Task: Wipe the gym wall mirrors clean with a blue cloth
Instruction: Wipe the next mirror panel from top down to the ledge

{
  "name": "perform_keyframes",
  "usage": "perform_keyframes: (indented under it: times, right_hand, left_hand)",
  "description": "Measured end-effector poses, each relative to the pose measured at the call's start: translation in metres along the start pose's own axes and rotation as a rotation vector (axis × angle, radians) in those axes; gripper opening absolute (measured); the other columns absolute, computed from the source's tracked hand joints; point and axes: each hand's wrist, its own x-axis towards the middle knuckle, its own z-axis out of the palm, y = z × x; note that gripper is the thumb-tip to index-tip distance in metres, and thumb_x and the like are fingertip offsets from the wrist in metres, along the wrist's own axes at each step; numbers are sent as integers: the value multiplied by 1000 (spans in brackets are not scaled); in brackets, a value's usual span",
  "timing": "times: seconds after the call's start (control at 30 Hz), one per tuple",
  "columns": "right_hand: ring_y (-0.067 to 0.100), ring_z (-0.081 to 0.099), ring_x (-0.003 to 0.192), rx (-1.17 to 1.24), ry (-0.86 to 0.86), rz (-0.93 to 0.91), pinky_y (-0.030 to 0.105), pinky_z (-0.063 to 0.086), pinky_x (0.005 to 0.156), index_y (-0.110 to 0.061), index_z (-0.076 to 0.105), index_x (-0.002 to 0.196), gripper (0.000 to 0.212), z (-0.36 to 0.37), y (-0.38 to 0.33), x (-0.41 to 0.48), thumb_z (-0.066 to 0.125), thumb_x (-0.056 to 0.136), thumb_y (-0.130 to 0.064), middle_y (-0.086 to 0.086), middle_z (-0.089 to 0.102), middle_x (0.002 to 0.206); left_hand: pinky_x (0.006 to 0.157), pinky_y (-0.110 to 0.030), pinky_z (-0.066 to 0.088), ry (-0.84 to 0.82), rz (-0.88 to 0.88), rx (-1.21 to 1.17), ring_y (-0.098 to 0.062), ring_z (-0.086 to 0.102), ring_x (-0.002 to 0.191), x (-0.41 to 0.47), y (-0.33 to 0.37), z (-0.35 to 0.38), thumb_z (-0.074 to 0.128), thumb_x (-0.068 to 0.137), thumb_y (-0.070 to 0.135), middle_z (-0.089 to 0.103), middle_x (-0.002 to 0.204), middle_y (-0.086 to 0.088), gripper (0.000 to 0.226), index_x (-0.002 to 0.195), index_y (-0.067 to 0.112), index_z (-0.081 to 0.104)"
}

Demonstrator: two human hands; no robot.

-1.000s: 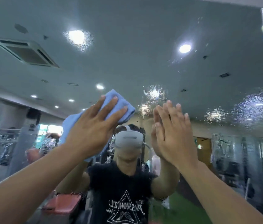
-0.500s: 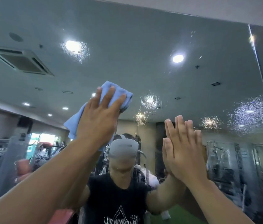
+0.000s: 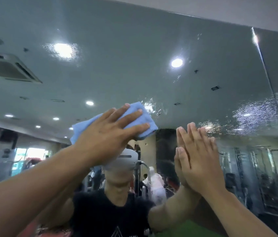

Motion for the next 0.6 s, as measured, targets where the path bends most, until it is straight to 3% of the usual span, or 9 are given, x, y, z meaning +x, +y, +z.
perform_keyframes:
  times: [0.13,0.23,0.3,0.37,0.43,0.47,0.53,0.6]
  right_hand:
    - [25,13,157,-22,-20,-6,47,9,125,-34,21,162,61,-9,1,6,24,102,-46,3,21,170]
    - [29,25,152,-31,-19,-44,49,17,123,-30,35,158,59,-15,5,11,31,101,-46,7,33,165]
    - [29,29,150,-27,-28,-57,50,19,122,-31,37,157,58,-19,13,14,32,101,-47,7,37,163]
    - [29,26,152,-28,-28,-55,48,15,124,-32,35,157,58,-25,23,15,31,101,-48,6,35,164]
    - [29,21,155,-17,-26,-16,50,15,126,-32,31,158,60,-33,39,15,29,100,-49,6,30,166]
    - [30,20,155,-9,-18,9,52,16,126,-32,30,159,61,-35,46,15,29,100,-49,6,29,167]
    - [32,21,155,-14,1,46,55,18,125,-29,31,159,61,-37,62,14,30,101,-48,8,29,167]
    - [34,22,155,-52,4,61,58,20,124,-27,30,159,60,-37,80,14,32,102,-45,10,28,167]
  left_hand:
    - [106,-59,43,18,-100,-7,-41,44,139,11,-8,1,53,91,19,47,153,-6,52,141,31,50]
    - [111,-57,36,2,-321,-27,-42,38,142,29,-17,2,36,90,28,47,153,-9,54,141,28,54]
    - [117,-49,26,51,-414,11,-38,34,142,45,-16,6,35,91,25,48,150,-13,54,141,22,53]
    - [113,-37,18,89,-514,36,-32,32,140,63,-6,10,37,87,17,48,147,-15,54,139,18,52]
    - [106,-39,24,68,-670,-46,-35,27,143,81,17,14,46,85,11,38,155,-10,60,143,27,44]
    - [107,-43,31,24,-647,-48,-38,25,145,84,31,17,52,83,9,33,159,-7,68,144,34,37]
    - [105,-52,43,-72,-391,-26,-42,27,146,75,60,23,66,75,7,28,163,-5,85,144,39,27]
    - [107,-57,43,-119,-134,-32,-38,29,148,54,76,26,73,76,7,27,164,-5,93,150,36,26]
